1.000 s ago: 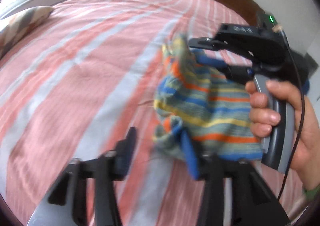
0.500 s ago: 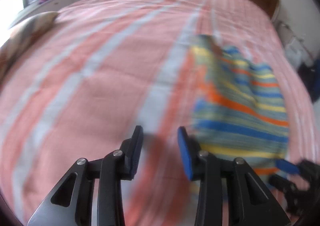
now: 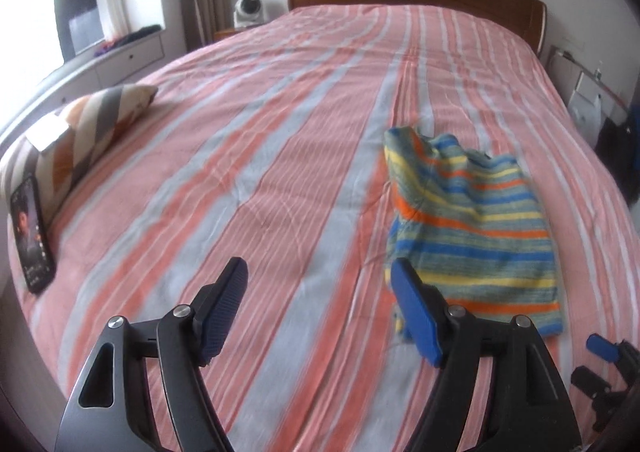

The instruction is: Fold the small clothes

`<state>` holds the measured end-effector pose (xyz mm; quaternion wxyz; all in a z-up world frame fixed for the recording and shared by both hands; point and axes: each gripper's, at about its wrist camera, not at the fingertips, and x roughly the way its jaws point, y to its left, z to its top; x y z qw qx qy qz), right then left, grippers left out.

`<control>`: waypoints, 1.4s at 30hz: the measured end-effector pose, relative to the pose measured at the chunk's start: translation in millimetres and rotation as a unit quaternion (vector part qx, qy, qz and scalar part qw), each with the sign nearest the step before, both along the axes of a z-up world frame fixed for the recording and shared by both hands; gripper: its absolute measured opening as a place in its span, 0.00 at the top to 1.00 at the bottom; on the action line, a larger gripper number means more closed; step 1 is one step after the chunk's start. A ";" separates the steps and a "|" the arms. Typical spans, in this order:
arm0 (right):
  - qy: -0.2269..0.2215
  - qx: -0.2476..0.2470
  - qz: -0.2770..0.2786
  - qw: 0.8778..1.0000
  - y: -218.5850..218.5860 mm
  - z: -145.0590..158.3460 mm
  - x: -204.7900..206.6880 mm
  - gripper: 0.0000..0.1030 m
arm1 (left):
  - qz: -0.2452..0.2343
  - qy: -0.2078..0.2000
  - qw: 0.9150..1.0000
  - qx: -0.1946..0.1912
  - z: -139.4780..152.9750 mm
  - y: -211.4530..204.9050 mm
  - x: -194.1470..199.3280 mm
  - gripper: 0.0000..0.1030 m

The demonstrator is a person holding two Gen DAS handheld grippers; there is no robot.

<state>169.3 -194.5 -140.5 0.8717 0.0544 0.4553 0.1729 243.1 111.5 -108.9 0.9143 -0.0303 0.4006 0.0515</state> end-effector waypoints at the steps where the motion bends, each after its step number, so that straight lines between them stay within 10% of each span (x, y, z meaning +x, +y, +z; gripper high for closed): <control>1: 0.000 -0.001 -0.002 1.000 -0.9 -0.9 -2.1 0.31 | -0.002 -0.001 1.000 0.003 1.3 -1.3 -0.1 0.26; 12: 0.000 -0.001 0.000 1.000 -1.5 -7.7 -6.6 0.31 | -0.017 0.009 1.000 0.020 -4.6 -8.0 8.4 0.24; 29: -0.025 0.000 -0.013 1.000 -14.5 -24.0 -10.4 0.27 | -0.115 0.028 0.985 -0.126 -25.1 2.9 19.1 0.15; 42: -0.007 0.030 -0.025 0.999 -21.2 -20.2 -4.5 0.26 | -0.153 0.054 0.980 -0.112 -22.5 -9.2 75.6 0.14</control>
